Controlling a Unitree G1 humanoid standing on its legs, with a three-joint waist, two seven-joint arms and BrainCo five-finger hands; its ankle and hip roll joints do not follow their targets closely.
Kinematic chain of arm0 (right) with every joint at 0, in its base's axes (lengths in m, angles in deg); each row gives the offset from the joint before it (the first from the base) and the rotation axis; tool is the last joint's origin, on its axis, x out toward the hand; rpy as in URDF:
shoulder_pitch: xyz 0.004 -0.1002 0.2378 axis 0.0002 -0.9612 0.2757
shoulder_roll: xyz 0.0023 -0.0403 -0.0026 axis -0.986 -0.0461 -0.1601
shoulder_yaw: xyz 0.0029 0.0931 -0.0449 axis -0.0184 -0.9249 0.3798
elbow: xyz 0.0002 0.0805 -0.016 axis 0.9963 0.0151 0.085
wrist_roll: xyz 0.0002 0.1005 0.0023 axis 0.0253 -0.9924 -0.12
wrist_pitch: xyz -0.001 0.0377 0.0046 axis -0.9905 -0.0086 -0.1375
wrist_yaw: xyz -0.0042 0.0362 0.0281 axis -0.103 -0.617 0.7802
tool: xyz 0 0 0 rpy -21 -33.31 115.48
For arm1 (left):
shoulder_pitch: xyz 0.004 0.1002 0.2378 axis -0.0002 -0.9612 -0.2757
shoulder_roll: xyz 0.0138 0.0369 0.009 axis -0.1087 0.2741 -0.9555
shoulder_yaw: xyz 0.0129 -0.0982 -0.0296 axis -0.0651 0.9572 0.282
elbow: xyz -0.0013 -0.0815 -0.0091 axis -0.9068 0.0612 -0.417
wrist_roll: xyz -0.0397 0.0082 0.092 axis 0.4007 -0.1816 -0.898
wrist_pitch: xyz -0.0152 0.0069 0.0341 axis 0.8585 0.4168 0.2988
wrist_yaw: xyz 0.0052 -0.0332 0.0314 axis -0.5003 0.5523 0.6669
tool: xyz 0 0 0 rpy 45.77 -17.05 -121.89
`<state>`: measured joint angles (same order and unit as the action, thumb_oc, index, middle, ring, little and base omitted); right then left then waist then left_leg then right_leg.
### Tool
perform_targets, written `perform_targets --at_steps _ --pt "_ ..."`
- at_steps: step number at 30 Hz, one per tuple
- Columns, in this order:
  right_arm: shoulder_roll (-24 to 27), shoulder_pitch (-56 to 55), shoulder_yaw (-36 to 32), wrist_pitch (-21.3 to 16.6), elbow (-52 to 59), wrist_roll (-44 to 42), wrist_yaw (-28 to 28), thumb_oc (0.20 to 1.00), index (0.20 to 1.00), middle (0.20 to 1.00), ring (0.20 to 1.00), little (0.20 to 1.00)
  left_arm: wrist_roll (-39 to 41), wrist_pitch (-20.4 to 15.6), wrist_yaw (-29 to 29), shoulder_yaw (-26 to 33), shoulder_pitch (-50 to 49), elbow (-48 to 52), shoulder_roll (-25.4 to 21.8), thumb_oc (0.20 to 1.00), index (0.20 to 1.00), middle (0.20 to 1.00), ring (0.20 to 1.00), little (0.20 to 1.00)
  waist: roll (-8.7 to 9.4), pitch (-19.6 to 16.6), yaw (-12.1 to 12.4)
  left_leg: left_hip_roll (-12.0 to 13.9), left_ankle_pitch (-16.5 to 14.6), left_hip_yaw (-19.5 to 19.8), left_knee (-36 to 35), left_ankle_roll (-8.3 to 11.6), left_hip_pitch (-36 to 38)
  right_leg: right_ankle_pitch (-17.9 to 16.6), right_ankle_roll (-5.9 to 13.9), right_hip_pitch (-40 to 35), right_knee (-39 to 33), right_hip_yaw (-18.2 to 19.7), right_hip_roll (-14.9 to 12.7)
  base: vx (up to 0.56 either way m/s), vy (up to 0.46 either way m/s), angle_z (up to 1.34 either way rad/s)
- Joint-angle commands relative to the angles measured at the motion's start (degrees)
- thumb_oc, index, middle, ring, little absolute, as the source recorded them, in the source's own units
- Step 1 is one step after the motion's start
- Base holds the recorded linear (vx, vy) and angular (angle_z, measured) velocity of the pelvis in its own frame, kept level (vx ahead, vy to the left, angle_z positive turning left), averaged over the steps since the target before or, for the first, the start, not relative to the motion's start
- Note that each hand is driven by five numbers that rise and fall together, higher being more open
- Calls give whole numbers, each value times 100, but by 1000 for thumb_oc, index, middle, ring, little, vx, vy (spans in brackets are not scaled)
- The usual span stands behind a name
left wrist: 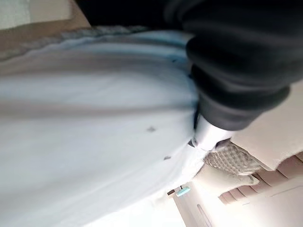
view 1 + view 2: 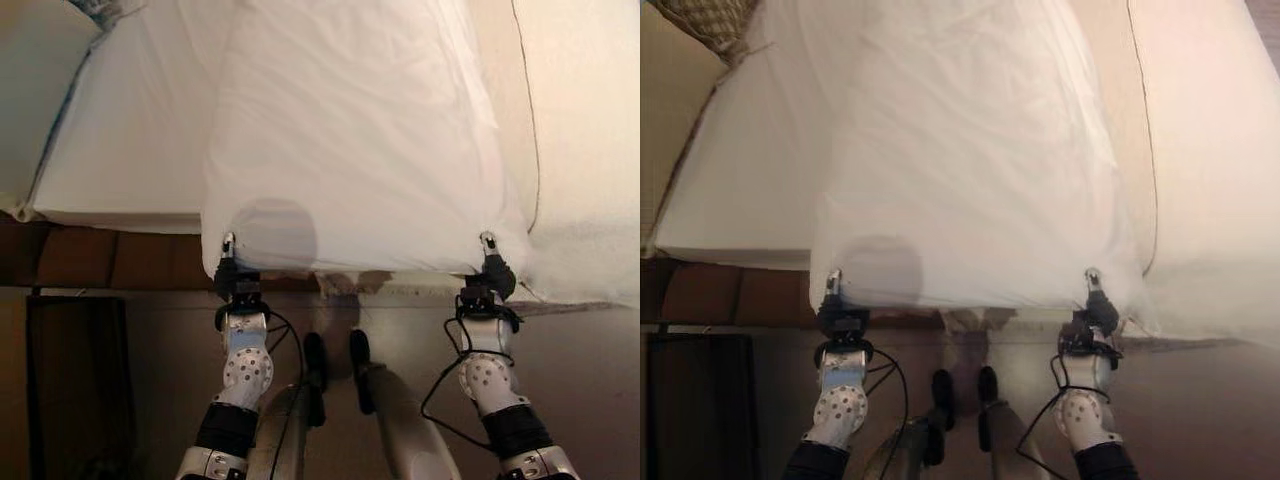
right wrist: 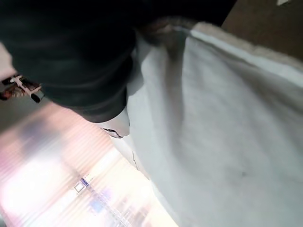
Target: Make the bed
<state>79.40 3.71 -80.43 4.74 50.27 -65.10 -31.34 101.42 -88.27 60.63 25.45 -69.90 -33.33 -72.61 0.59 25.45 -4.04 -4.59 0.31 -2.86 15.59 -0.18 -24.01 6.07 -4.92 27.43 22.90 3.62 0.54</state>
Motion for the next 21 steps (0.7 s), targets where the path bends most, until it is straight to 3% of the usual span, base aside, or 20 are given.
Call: perform_targets --at_steps 1,2,3,5,6,8,9,10,11,13,14,15,16,18,19,20,21 --pt "376 -340 -508 -458 409 72 57 200 200 200 200 200 -326 -420 -65 413 -171 480 -4 200 200 200 200 200 -46 -273 -82 532 353 490 -447 162 -141 -674 698 -443 -1005 161 105 21 68 -15" --pt "376 -340 -508 -459 408 72 57 200 200 200 200 200 -327 -420 -64 414 -171 480 -4 200 200 200 200 200 -46 -281 -85 531 359 491 -453 162 -147 -675 698 -436 -1006 159 104 44 189 -1" --pt "394 -331 -514 -459 393 112 44 200 200 200 200 200 -418 -482 -62 492 -191 594 -66 200 200 200 200 200 -25 -302 -15 927 803 932 -966 251 -150 -584 704 -348 -900 291 37 32 142 4" --pt "394 -331 -514 -459 393 112 44 200 200 200 200 200 -419 -482 -61 492 -192 594 -66 200 200 200 200 200 -25 -308 -18 926 814 935 -981 252 -150 -585 703 -341 -899 288 36 49 343 7" --pt "384 -189 -458 -535 334 145 41 200 200 200 200 200 -488 -606 -21 594 -160 618 -209 200 200 200 200 200 -56 -360 166 1437 1275 1512 -1830 568 -17 -438 842 -216 -663 561 24 66 543 5" --pt "383 -184 -459 -537 328 140 47 200 200 200 200 200 -491 -606 -17 595 -158 619 -211 200 200 200 200 200 -53 -357 173 1445 1290 1503 -1863 572 3 -435 840 -215 -656 567 29 43 351 -24" --pt "388 -192 -439 -530 358 166 38 200 200 200 200 200 -484 -612 -42 584 -174 624 -238 200 200 200 200 200 -79 -362 187 1436 1219 1449 -1780 585 52 -426 904 -209 -632 601 -21 72 785 -42" --pt "236 -188 -468 -569 391 139 -12 200 200 200 200 200 -449 -604 -68 405 -53 462 -366 200 200 200 200 200 -75 -323 122 1070 739 1108 -1054 550 -136 -767 1234 -412 -1043 781 -588 65 790 -33" --pt "234 -186 -470 -568 393 141 -13 200 200 200 200 200 -447 -605 -69 405 -49 460 -368 200 200 200 200 200 -76 -334 125 1067 743 1109 -1034 546 -168 -790 1241 -398 -1064 784 -590 80 866 -9" --pt "186 -163 -518 -522 408 143 -11 200 200 200 200 200 -449 -483 -203 311 -33 313 -412 200 200 200 200 200 -82 -364 97 640 280 833 -363 442 -301 -1263 1402 -648 -1610 801 -1200 117 643 8" --pt "150 -173 -517 -491 446 122 38 200 200 200 200 200 -382 -459 -279 317 -147 270 -413 200 200 200 200 200 -107 -401 128 491 127 654 -216 330 -293 -1682 1394 -724 -1866 709 -1483 121 540 6" --pt "150 -173 -517 -491 447 122 37 200 200 200 200 200 -381 -459 -280 316 -148 270 -413 200 200 200 200 200 -105 -407 129 490 129 652 -217 329 -299 -1686 1395 -718 -1871 711 -1484 137 678 -21" --pt "68 -70 -429 -451 492 175 79 200 200 200 200 200 -343 -451 -272 330 -312 338 -461 200 200 200 200 200 -107 -445 243 460 -58 393 -231 197 -152 -1933 1304 -738 -2219 191 -1628 74 582 -38" --pt "90 -71 -375 -463 521 209 68 200 200 200 200 200 -413 -409 -258 310 -342 372 -509 200 200 200 200 200 -116 -486 151 278 -27 330 -373 96 -85 -1499 1194 -674 -1908 304 -1198 33 562 -86" --pt "116 -101 -398 -458 527 231 76 200 200 200 200 200 -452 -371 -242 313 -361 373 -510 200 200 200 200 200 -97 -484 92 163 -18 254 -397 73 -42 -1240 1121 -565 -1719 372 -790 -3 247 -80" --pt "116 -101 -398 -458 527 231 76 200 200 200 200 200 -453 -371 -242 312 -362 373 -510 200 200 200 200 200 -96 -482 96 164 -22 250 -395 74 -40 -1232 1120 -559 -1703 377 -789 21 355 -21" --pt "126 -190 -397 -493 488 220 76 200 200 200 200 200 -479 -327 -183 309 -383 367 -442 200 200 200 200 200 -80 -421 7 -50 2 169 -566 49 162 -927 971 -495 -1400 379 -147 37 289 -6"
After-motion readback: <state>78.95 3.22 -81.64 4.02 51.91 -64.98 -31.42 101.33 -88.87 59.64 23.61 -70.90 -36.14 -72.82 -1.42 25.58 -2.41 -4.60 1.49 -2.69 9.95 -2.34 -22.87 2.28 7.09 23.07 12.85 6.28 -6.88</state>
